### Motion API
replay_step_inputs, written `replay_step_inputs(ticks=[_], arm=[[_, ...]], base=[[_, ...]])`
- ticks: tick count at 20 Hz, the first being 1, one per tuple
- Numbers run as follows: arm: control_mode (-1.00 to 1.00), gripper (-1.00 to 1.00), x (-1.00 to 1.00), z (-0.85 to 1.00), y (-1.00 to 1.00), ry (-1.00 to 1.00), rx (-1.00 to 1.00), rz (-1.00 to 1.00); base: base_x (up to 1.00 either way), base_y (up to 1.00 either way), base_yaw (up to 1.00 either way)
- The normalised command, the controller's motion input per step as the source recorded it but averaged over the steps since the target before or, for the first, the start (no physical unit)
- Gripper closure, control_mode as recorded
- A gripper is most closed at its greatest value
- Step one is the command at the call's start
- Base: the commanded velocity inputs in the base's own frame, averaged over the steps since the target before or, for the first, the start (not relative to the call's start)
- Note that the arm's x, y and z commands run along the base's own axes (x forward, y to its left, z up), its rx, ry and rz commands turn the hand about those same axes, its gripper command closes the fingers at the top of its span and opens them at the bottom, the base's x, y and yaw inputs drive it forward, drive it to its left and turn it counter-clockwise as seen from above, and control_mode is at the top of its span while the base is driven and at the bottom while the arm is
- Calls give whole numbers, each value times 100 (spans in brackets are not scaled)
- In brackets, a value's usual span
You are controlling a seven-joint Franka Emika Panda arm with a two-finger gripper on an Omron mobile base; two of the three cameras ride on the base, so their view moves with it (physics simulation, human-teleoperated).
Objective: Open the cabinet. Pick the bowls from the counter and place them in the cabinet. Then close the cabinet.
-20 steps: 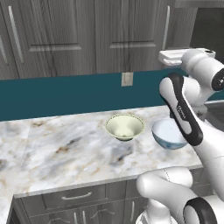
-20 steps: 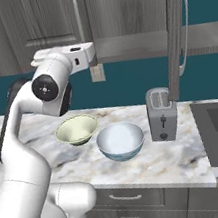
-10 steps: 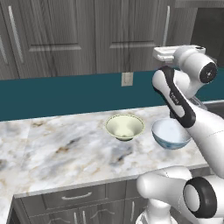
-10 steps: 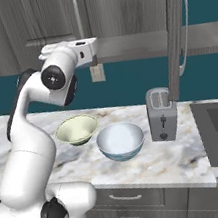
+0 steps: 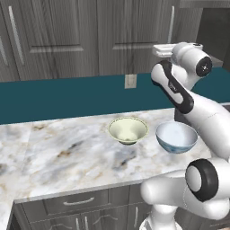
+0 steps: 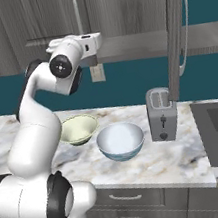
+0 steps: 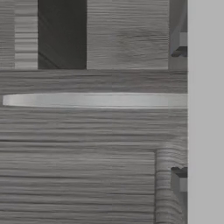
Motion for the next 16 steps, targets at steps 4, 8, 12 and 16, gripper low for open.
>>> replay_step_inputs(ticks=[4,8,12,16], arm=[[-100,-100,56,0,-4,2,0,0],[-100,-100,53,0,-10,3,0,0],[-100,-100,51,0,-12,5,0,0],[-100,100,48,0,-5,5,0,0]], base=[[0,0,0],[0,0,0],[0,0,0],[0,0,0]])
